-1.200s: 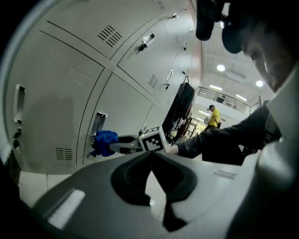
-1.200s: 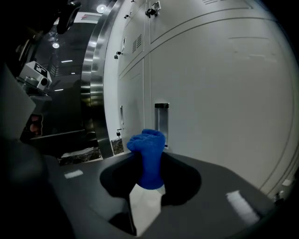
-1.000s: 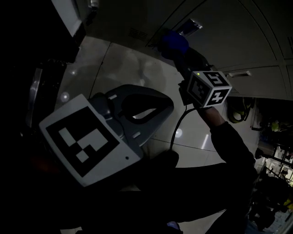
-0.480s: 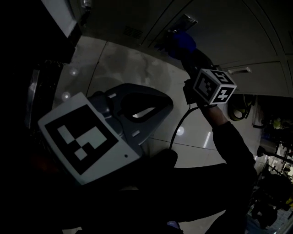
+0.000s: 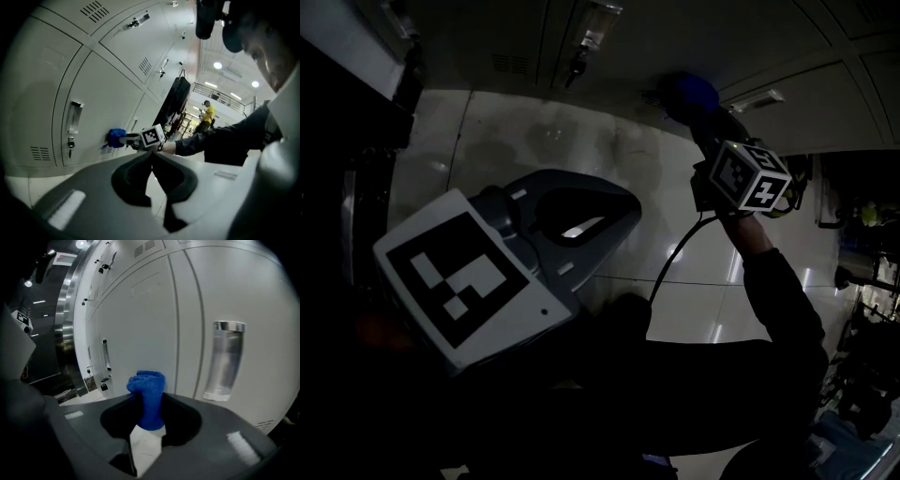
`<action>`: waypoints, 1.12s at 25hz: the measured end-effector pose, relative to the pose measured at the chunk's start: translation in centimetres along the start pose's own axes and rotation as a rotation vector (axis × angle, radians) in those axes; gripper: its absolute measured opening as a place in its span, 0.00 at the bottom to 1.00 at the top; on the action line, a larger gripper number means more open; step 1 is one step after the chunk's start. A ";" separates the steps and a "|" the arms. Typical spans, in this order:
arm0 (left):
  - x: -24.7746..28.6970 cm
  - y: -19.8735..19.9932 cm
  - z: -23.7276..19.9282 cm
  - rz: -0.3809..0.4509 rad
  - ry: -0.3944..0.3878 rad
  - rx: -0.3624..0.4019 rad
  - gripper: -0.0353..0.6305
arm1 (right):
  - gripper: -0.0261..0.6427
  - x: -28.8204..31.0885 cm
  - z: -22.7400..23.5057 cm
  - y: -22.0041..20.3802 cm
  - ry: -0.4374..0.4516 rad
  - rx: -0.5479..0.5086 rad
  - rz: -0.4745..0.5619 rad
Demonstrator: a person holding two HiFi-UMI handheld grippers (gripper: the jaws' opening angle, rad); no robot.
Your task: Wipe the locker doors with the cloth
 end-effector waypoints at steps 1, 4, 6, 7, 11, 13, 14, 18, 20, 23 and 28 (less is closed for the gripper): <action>0.3 0.1 0.2 -0.001 -0.004 0.006 0.05 | 0.22 -0.6 0.7 -0.2 -0.016 0.008 0.001; 1.1 0.2 0.7 -0.010 -0.006 0.015 0.05 | 0.22 -1.9 2.5 -0.9 -0.054 0.032 0.003; 1.4 0.1 0.9 -0.019 -0.001 0.016 0.05 | 0.22 -2.6 3.2 -1.2 -0.070 0.041 0.003; 1.4 0.0 0.9 -0.023 0.002 0.017 0.05 | 0.22 -2.8 3.4 -1.3 -0.076 0.045 0.005; 1.4 -0.1 1.2 -0.032 0.011 0.024 0.05 | 0.22 -3.4 3.4 -1.3 -0.091 0.053 0.011; 1.2 0.0 1.3 -0.029 0.017 0.028 0.05 | 0.21 -3.5 2.9 -1.2 -0.087 0.049 0.016; 1.0 0.0 1.3 -0.027 0.021 0.028 0.05 | 0.22 -3.5 2.4 -1.1 -0.082 0.045 0.020; -0.4 0.0 1.2 -0.012 0.037 0.024 0.05 | 0.21 -2.4 -0.5 -0.5 -0.028 0.015 0.033; -1.3 -0.1 1.1 -0.002 0.048 0.019 0.05 | 0.21 -1.2 -2.5 -0.2 0.018 -0.004 0.027; -2.7 -0.4 0.7 0.005 0.067 -0.001 0.05 | 0.22 0.9 -5.6 0.0 0.091 -0.036 0.010; -5.0 -0.9 0.1 0.028 0.089 -0.018 0.05 | 0.21 4.9 -9.9 0.0 0.182 -0.052 -0.028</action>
Point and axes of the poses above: the fingertips, and each gripper's own axes: x forward along the fingers, z to its right, y out of its top, the point moved 7 cm from there along -x, backward along the fingers, and after that the axes turned 4 degrees about y, right-handed, at the moved point
